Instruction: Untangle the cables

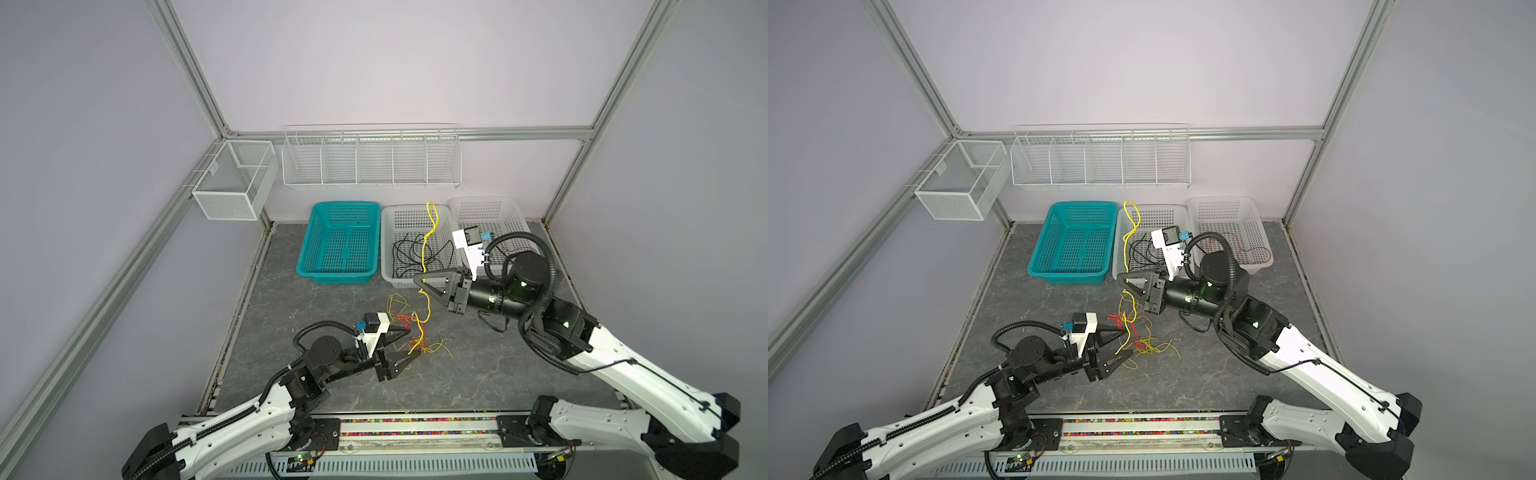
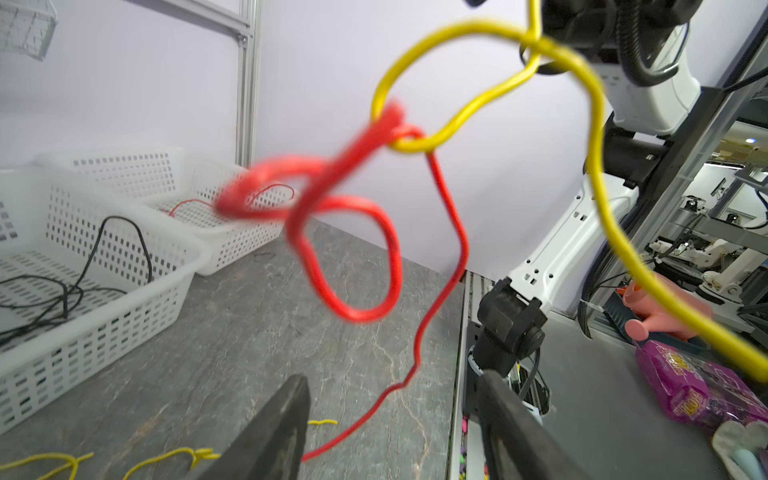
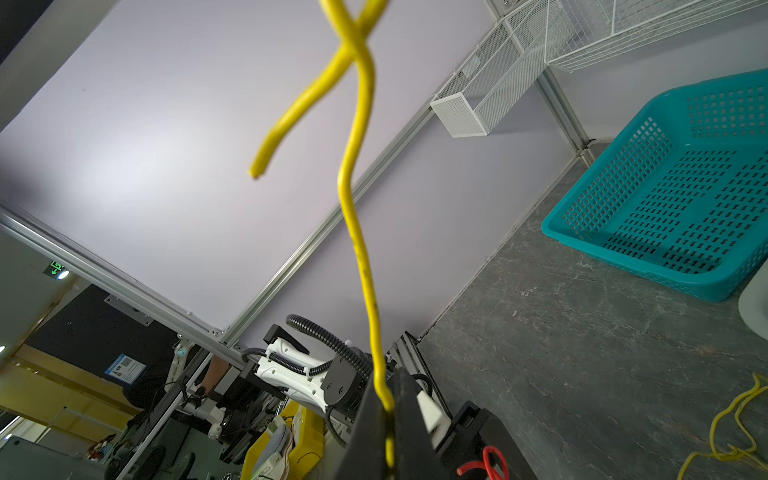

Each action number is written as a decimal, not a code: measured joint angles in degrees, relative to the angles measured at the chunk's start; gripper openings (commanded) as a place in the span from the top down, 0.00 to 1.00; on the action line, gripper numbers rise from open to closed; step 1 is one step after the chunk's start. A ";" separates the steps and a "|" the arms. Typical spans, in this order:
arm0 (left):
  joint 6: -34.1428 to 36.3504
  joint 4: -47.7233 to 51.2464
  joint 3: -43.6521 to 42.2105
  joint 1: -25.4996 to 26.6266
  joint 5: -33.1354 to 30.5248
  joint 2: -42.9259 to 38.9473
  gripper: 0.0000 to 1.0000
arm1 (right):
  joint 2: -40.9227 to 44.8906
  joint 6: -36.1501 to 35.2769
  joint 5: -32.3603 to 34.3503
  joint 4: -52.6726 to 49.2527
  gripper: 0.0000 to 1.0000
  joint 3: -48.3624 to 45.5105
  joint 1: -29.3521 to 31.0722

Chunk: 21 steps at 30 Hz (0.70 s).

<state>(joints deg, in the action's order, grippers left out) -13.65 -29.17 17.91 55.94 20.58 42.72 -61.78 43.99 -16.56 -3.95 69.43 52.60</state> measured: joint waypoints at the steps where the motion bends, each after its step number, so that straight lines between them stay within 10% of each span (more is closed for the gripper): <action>1: 0.04 -0.63 0.13 0.00 0.00 0.07 0.34 | -0.09 0.11 0.24 0.02 0.94 0.00 0.00; 21: 0.20 -4.37 0.42 0.70 -0.74 1.84 0.42 | -2.27 0.37 3.89 1.01 0.94 3.34 4.17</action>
<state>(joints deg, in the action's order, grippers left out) -13.45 -33.54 18.33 56.64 19.84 44.56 -64.05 44.36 -12.67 -2.94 72.77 56.77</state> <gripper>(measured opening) 0.592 0.065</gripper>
